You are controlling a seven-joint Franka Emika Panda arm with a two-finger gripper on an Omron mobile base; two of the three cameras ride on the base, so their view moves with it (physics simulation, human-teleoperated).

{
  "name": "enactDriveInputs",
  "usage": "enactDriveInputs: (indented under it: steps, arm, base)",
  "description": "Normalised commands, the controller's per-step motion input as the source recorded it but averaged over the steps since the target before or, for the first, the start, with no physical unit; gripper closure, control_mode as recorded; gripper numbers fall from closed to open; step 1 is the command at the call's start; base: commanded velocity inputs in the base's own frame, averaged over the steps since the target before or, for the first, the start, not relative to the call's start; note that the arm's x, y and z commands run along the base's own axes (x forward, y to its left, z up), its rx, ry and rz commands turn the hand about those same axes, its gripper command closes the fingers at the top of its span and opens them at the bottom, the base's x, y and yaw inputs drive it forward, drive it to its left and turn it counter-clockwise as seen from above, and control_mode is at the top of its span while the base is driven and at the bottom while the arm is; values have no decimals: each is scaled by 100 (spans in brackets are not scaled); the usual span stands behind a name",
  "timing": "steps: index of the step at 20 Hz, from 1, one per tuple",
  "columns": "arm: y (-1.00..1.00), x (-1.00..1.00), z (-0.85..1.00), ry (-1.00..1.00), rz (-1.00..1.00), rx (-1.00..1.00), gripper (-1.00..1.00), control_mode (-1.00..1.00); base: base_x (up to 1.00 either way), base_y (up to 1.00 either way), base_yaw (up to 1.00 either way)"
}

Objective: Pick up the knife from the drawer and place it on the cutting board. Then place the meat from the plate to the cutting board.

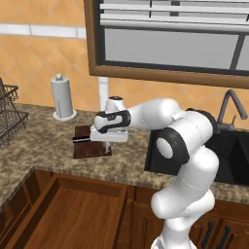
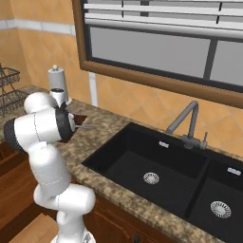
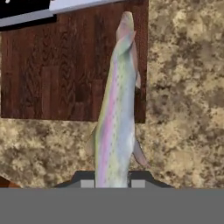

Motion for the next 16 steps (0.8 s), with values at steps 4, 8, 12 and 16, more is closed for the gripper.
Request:
enactDriveInputs:
  steps: [4,8,12,16]
  arm:
    - [53,84,-53,12,0,-9,100,-100]
    - [35,61,-37,8,0,-7,100,-100]
    - [17,60,-40,3,0,-7,100,-100]
    - [-2,1,-31,-3,0,-6,-100,-100]
  base:
    - [0,0,0]
    - [0,0,0]
    - [0,0,0]
    - [0,0,0]
